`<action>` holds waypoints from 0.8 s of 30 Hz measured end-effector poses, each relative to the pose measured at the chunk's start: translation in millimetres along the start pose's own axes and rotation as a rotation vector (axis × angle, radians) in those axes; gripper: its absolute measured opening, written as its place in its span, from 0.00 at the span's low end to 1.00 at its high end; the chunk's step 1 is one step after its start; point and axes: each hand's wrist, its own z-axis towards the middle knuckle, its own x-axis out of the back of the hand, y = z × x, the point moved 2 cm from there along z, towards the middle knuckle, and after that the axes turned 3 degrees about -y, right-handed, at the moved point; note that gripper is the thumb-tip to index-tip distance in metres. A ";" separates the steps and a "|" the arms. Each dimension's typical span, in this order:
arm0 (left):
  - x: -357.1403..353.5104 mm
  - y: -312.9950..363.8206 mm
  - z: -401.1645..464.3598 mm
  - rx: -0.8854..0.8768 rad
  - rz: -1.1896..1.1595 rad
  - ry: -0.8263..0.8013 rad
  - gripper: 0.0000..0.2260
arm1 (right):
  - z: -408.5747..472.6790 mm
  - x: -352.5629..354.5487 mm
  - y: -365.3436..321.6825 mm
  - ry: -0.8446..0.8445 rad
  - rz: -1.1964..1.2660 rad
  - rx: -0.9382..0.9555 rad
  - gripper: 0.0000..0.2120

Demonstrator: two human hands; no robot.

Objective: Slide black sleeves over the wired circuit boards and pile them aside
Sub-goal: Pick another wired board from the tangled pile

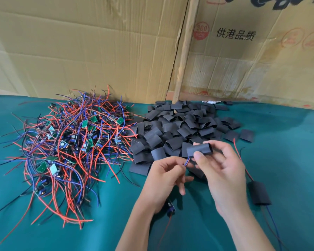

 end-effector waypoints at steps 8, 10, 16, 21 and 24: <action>-2.4 3.6 -1.2 -0.014 0.107 -0.001 0.10 | 2.3 5.6 1.0 -0.021 0.013 -0.066 0.11; -2.6 5.3 -2.3 -0.027 0.105 -0.004 0.08 | 1.5 4.5 3.2 -0.099 -0.032 -0.105 0.11; -3.6 7.2 -2.7 0.006 0.030 0.057 0.16 | 2.6 8.2 7.4 -0.171 -0.045 -0.188 0.11; -10.2 10.6 -7.6 -0.005 0.000 0.000 0.20 | -2.4 -1.3 8.6 -0.296 -0.075 -0.216 0.14; -9.2 12.5 -8.2 -0.032 0.139 -0.045 0.16 | -2.8 -3.8 7.9 -0.304 -0.015 -0.248 0.13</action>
